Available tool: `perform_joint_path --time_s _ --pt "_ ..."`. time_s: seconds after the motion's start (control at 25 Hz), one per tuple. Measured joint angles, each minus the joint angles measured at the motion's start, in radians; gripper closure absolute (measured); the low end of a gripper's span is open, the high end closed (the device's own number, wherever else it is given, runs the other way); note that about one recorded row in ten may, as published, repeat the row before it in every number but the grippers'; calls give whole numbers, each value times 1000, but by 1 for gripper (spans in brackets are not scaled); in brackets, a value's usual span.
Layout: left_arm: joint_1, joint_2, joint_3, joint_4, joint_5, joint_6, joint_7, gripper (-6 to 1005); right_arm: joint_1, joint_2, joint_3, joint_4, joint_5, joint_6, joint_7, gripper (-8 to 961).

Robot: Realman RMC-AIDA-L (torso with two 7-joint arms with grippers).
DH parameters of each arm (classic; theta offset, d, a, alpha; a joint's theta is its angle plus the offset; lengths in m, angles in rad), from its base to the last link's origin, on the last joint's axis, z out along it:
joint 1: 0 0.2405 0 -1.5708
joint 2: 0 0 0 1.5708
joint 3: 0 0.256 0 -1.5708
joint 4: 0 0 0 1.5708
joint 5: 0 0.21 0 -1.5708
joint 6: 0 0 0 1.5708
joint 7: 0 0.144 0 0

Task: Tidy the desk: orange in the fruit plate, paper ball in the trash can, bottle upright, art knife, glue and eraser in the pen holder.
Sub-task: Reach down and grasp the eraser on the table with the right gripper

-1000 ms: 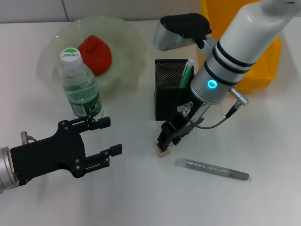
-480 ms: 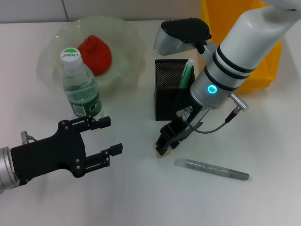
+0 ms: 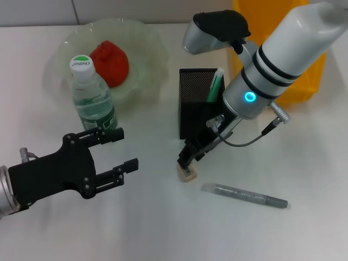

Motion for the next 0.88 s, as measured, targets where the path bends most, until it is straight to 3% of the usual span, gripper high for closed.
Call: perform_joint_path --time_s 0.88 --pt "-17 -9 -56 0 -11 4 -15 353 -39 -4 9 -209 -105 -109 -16 551"
